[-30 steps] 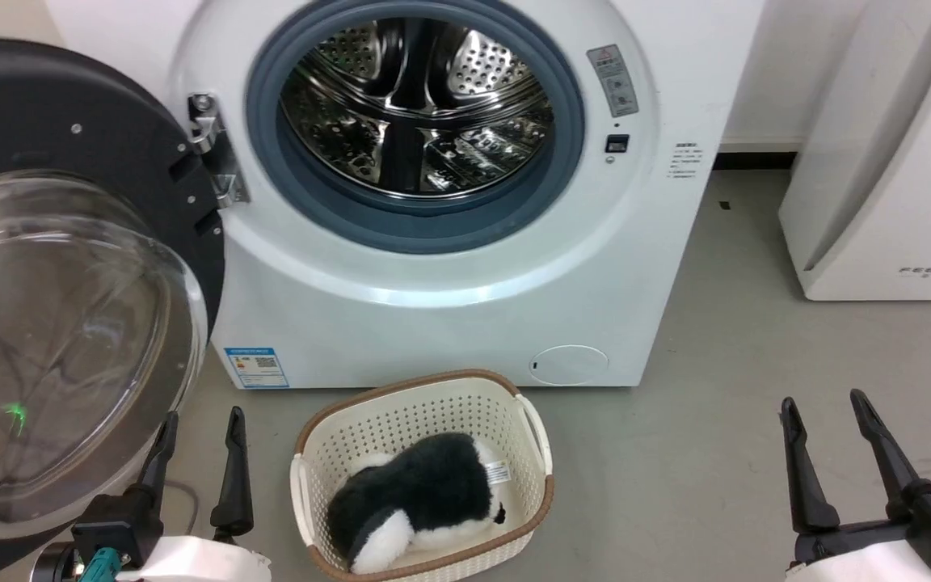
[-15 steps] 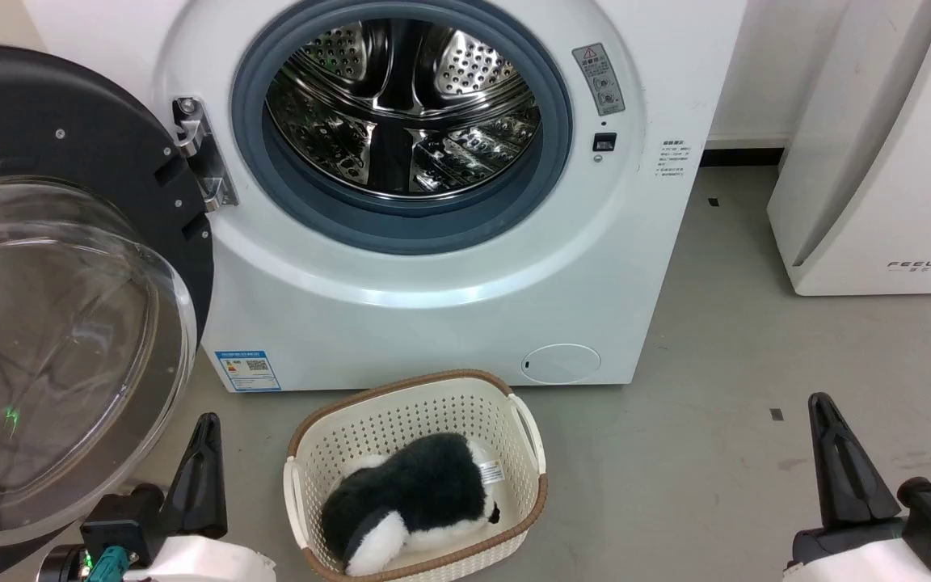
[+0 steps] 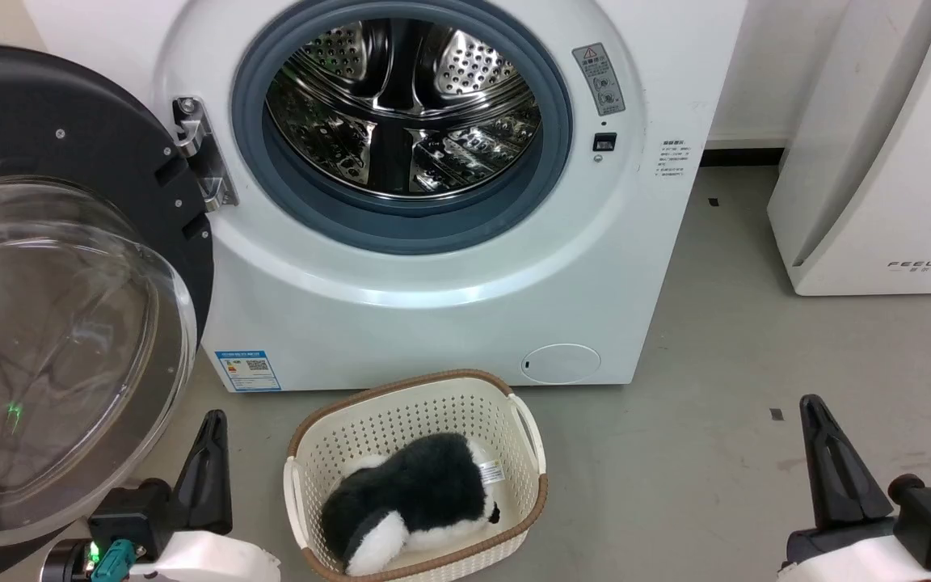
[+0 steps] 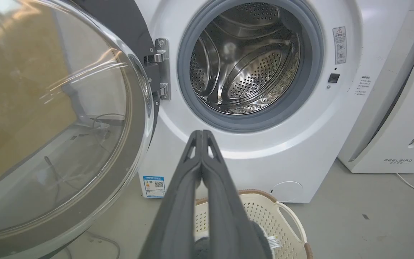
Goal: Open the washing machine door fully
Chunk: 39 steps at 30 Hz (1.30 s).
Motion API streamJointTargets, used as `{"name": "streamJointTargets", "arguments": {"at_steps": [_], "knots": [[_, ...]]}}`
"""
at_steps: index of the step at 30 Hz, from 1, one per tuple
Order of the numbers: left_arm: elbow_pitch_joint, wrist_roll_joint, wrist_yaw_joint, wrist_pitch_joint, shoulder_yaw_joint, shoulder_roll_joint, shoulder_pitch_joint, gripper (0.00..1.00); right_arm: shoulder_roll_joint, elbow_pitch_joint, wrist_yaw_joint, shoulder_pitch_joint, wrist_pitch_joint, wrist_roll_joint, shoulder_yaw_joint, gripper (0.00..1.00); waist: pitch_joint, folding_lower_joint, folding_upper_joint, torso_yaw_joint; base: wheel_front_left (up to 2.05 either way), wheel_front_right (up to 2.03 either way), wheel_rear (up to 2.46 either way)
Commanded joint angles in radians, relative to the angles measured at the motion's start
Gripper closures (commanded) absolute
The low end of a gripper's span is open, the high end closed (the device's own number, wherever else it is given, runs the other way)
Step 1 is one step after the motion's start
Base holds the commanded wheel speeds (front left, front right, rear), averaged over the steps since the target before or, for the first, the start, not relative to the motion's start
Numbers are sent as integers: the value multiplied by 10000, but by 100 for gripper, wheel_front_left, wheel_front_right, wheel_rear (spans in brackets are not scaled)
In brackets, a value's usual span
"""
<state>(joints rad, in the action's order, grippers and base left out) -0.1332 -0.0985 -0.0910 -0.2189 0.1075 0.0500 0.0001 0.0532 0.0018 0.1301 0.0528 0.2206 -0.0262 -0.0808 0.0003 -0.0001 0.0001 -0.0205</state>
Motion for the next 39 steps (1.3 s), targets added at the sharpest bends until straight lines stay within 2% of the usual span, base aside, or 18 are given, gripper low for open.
{"name": "streamJointTargets", "arguments": {"at_steps": [1,39], "knots": [[65,82,44,74,-41,4,0,100,-5,-5,1,-74,-82,42,37,100,0,1,-1,3,0,0,0],[518,405,353,830,-410,3,-1,100,-14,-10,3,-236,-841,121,313,100,-1,1,-1,75,0,0,0]]}}
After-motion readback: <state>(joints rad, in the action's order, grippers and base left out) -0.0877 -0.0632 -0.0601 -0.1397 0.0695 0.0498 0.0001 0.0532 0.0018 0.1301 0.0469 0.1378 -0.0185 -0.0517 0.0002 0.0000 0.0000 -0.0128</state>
